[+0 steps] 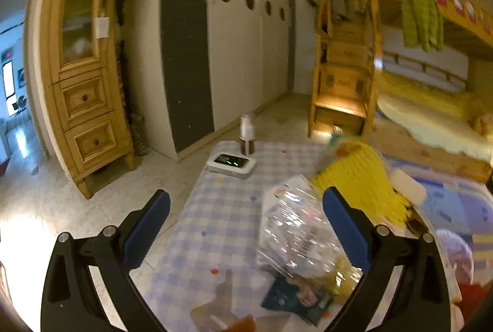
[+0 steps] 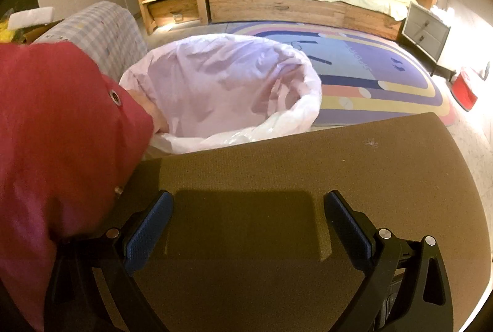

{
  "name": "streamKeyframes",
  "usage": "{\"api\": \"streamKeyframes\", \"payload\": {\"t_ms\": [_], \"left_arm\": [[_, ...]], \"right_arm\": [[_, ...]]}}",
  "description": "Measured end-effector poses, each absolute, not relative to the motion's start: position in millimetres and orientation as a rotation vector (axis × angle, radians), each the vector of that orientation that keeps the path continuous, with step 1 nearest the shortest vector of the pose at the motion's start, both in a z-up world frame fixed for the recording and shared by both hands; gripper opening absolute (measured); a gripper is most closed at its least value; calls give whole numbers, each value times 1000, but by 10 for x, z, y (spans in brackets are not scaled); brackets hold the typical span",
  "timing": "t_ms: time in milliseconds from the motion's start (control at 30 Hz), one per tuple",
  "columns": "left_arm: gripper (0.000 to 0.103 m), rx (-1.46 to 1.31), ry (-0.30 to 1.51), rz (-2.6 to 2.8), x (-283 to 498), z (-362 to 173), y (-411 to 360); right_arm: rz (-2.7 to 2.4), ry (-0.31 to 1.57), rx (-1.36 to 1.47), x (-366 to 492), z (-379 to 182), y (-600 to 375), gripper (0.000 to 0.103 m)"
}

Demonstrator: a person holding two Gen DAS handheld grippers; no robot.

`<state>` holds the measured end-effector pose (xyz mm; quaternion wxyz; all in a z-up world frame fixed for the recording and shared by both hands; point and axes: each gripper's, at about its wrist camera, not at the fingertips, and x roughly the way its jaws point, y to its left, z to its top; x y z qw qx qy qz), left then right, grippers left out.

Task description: Collect trash

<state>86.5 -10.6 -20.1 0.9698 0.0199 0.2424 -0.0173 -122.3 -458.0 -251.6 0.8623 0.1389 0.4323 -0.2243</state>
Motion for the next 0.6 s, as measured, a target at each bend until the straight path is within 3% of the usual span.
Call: {"api": "streamKeyframes", "payload": {"t_ms": [600], "left_arm": [[96,127,783,-299,502,-484,-659]], "right_arm": [[-471,911,291,-1203,-2514,-4600,97]]}}
